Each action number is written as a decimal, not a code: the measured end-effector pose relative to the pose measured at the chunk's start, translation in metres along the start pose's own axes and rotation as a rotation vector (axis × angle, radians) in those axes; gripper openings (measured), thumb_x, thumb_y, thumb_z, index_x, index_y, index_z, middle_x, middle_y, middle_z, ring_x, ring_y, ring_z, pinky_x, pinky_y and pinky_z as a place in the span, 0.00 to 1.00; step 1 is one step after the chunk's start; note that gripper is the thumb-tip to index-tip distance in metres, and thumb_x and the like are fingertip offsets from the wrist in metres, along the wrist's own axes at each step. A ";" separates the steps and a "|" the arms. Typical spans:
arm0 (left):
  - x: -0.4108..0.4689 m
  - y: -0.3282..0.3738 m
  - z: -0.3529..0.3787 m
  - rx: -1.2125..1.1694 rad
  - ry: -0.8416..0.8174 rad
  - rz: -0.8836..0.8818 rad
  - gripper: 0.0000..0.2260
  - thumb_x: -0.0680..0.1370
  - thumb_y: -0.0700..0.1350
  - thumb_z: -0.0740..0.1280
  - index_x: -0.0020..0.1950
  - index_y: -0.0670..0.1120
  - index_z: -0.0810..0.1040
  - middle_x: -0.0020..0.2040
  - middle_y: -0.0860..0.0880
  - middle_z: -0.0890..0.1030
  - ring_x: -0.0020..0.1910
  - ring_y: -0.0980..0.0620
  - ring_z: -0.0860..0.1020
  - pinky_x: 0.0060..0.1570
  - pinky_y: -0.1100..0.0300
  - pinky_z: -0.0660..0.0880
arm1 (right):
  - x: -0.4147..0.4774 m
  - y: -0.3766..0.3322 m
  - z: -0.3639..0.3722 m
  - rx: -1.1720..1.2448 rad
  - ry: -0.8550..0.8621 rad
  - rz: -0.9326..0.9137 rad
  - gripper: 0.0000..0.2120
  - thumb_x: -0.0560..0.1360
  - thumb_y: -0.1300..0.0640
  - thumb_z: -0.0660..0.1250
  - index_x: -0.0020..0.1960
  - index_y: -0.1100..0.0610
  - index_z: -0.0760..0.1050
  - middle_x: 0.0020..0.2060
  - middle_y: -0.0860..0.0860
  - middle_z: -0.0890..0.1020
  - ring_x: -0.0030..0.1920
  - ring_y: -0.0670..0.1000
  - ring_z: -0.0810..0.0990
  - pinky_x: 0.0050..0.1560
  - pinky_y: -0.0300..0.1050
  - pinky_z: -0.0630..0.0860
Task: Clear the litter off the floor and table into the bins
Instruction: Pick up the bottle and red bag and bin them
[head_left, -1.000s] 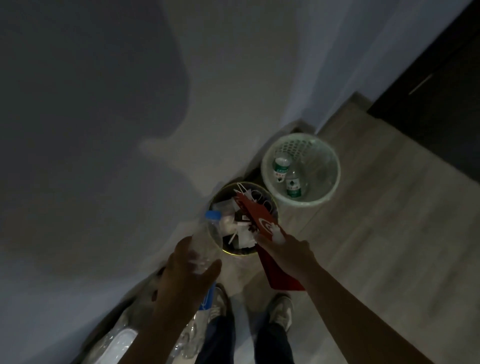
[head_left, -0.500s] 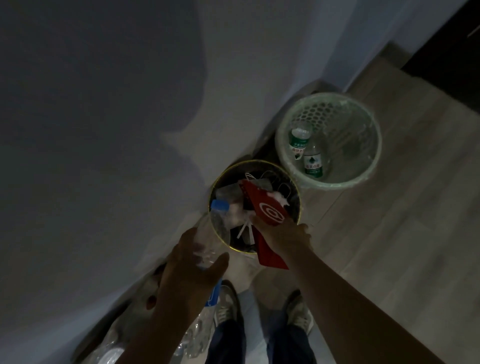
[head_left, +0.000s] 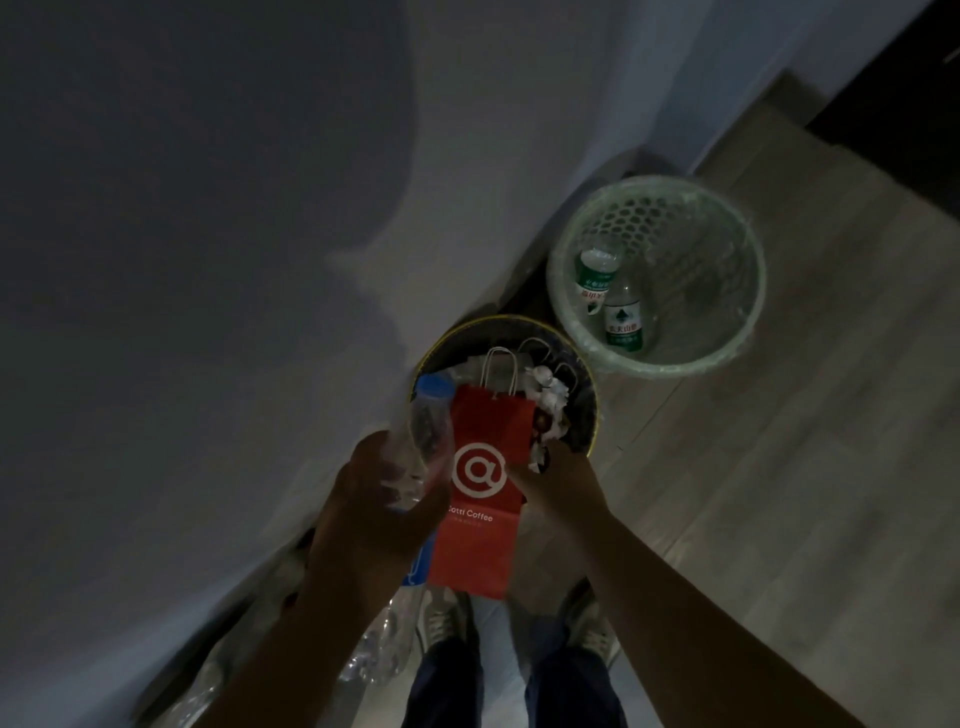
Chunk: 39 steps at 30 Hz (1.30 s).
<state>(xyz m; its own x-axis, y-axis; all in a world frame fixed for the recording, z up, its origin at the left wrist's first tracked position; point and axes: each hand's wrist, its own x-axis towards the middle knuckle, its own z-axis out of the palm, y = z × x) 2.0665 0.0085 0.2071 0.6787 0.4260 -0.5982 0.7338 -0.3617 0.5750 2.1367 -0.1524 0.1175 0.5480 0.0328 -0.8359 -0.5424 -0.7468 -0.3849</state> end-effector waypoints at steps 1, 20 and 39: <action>0.001 0.002 -0.001 0.010 -0.002 0.000 0.18 0.68 0.58 0.73 0.47 0.65 0.64 0.47 0.57 0.76 0.40 0.60 0.78 0.31 0.71 0.70 | -0.003 0.001 -0.003 -0.005 -0.001 -0.024 0.21 0.75 0.48 0.67 0.61 0.59 0.71 0.57 0.59 0.77 0.56 0.59 0.78 0.54 0.51 0.77; 0.065 0.173 0.088 0.413 -0.285 0.328 0.23 0.72 0.55 0.71 0.61 0.45 0.73 0.54 0.45 0.80 0.55 0.45 0.79 0.55 0.49 0.76 | -0.046 0.068 -0.138 -0.003 0.094 0.079 0.29 0.76 0.49 0.66 0.74 0.54 0.63 0.69 0.57 0.70 0.66 0.55 0.73 0.59 0.44 0.71; 0.032 0.225 0.081 0.889 -0.260 0.702 0.13 0.74 0.48 0.69 0.54 0.43 0.74 0.52 0.44 0.77 0.50 0.45 0.77 0.50 0.51 0.77 | -0.098 0.078 -0.189 0.073 0.187 0.076 0.28 0.77 0.49 0.65 0.74 0.55 0.62 0.70 0.57 0.68 0.61 0.54 0.76 0.60 0.46 0.75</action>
<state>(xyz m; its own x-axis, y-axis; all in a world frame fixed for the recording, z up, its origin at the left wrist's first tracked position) 2.2556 -0.1265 0.2715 0.8538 -0.2454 -0.4591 -0.1151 -0.9491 0.2933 2.1615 -0.3392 0.2434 0.6084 -0.1505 -0.7793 -0.6275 -0.6923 -0.3562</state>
